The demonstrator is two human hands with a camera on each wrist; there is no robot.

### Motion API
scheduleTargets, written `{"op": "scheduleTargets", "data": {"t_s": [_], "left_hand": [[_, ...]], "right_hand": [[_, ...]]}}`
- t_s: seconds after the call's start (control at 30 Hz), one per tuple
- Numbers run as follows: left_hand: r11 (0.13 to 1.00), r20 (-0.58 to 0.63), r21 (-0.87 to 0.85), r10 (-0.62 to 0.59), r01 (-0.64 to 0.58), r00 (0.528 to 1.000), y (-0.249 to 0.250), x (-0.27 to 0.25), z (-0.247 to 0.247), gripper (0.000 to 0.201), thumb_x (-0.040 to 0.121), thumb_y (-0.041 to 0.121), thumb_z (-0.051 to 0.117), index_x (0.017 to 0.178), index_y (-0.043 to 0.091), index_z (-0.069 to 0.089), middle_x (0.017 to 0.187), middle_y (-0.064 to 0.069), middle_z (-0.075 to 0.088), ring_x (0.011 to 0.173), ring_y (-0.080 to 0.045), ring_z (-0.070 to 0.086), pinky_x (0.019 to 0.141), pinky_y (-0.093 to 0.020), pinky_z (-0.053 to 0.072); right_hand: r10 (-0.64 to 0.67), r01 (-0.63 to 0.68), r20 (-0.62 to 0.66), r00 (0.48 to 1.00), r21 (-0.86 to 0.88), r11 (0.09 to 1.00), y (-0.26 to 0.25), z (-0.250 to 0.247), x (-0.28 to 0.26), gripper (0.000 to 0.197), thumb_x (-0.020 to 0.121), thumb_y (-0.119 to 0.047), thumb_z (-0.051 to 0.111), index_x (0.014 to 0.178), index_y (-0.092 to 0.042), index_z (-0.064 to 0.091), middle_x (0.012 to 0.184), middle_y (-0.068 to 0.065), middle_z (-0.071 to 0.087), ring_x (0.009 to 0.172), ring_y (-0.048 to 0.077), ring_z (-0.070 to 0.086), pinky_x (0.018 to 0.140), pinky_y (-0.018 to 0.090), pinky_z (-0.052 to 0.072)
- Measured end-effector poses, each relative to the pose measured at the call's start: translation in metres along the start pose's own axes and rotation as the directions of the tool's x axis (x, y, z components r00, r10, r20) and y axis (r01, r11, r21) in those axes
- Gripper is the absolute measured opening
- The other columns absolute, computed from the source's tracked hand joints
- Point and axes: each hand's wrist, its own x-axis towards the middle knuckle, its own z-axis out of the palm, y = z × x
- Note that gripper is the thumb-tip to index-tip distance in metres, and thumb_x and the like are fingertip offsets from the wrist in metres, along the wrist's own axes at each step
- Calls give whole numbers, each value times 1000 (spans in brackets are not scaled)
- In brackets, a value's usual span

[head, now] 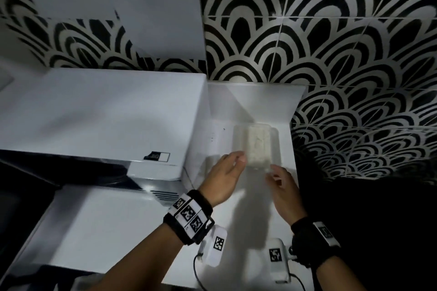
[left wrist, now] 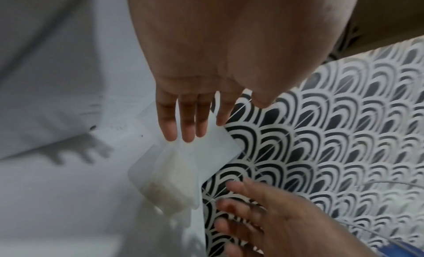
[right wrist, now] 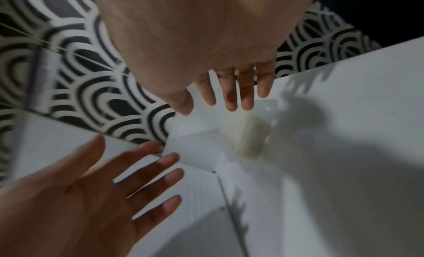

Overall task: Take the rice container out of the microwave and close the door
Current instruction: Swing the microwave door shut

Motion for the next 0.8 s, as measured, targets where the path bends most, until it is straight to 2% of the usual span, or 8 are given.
{"op": "scheduleTargets", "data": {"t_s": [0.1, 0.2, 0.3, 0.43, 0.5, 0.6, 0.7, 0.8], "left_hand": [[996, 20, -56, 65, -64, 998, 5, -46, -19, 42, 103, 43, 40, 135, 23, 59, 132, 2, 64, 121, -11, 59, 110, -31, 42], [980, 11, -39, 198, -197, 980, 9, -87, -42, 38, 102, 42, 41, 125, 23, 65, 115, 6, 70, 107, -6, 64, 100, -31, 48], [967, -35, -81, 240, -242, 970, 8, -119, -70, 37, 101, 42, 43, 126, 23, 64, 117, 7, 71, 111, -8, 66, 95, -30, 51], [953, -70, -47, 297, -301, 952, -4, -155, -118, 33, 101, 41, 46, 126, 26, 63, 117, 6, 71, 111, -11, 66, 99, -37, 51], [943, -93, 44, 331, -328, 939, -19, -177, -147, 32, 101, 39, 49, 128, 27, 63, 121, 11, 67, 115, -5, 62, 100, -31, 48], [941, -155, 106, 335, -322, 929, -47, -221, -193, 31, 100, 38, 51, 125, 27, 65, 119, 14, 65, 108, -2, 62, 90, -21, 48], [941, -229, 154, 329, -300, 916, -76, -276, -243, 31, 99, 43, 50, 122, 29, 66, 116, 15, 66, 105, -7, 64, 86, -21, 50], [942, -294, 228, 309, -248, 905, -104, -329, -292, 33, 97, 47, 50, 122, 31, 65, 117, 18, 65, 106, -8, 65, 90, -28, 51]], "right_hand": [[-117, 116, 87, 989, 17, 993, -40, 16, -37, 22, 98, -19, 54, 119, -19, 61, 115, 3, 63, 100, 6, 59, 78, 7, 41], [-224, 212, 202, 953, 80, 974, -84, 39, -75, 16, 99, -15, 53, 109, -19, 64, 104, 1, 70, 92, 8, 63, 81, 15, 46], [-275, 246, 262, 925, 138, 959, -119, 66, -106, 14, 99, -13, 52, 105, -19, 62, 97, 0, 71, 84, 4, 66, 73, 17, 50], [-314, 301, 257, 914, 89, 949, -147, 107, -127, 12, 97, -26, 52, 97, -25, 64, 93, -4, 72, 87, 9, 66, 76, 21, 49], [-318, 320, 120, 941, 4, 948, -157, 130, -126, 12, 96, -29, 54, 90, -27, 64, 89, -6, 69, 87, 13, 64, 82, 28, 49], [-312, 272, -132, 941, -255, 928, -170, 158, -108, 26, 91, -36, 61, 110, -18, 60, 109, 8, 56, 102, 28, 59, 96, 37, 46], [-164, 120, -148, 975, -267, 956, -186, 178, -84, 61, 88, -45, 63, 132, -6, 46, 131, 22, 51, 120, 37, 51, 105, 38, 39], [4, -31, -129, 992, -201, 979, -197, 188, -65, 75, 87, -52, 63, 136, 2, 44, 139, 23, 53, 127, 37, 51, 103, 35, 38]]}}
